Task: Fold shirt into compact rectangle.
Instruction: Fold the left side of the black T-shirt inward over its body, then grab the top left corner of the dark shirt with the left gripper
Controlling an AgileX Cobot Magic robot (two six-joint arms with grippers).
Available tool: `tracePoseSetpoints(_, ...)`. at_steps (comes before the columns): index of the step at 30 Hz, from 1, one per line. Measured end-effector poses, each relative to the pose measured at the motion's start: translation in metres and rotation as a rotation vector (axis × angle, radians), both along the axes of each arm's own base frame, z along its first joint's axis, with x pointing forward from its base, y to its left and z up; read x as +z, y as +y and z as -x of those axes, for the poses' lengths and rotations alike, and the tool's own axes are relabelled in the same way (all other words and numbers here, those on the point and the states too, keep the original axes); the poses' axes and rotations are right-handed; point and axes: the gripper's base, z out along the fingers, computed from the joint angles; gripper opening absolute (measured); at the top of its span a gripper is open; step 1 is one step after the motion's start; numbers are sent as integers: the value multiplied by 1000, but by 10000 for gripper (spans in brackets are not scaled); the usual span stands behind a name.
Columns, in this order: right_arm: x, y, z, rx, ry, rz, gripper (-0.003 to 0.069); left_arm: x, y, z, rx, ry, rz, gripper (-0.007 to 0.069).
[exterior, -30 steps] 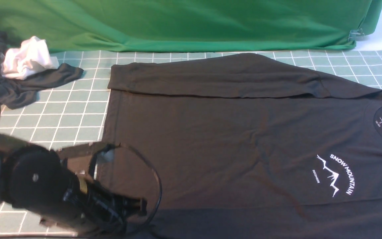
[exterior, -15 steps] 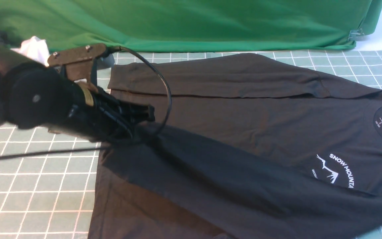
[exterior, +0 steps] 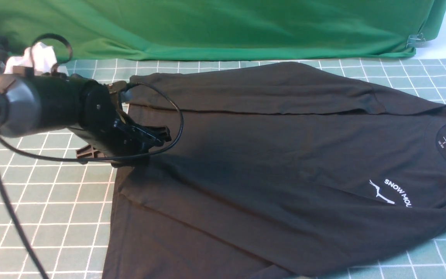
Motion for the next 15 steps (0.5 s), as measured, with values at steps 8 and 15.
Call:
tracePoseSetpoints(8, 0, 0, 0, 1, 1, -1, 197, 50, -5, -37, 9, -171, 37, 295)
tracePoseSetpoints(15, 0, 0, 0, 2, 4, -3, 203, 86, 16, -86, 133, -217, 132, 351)
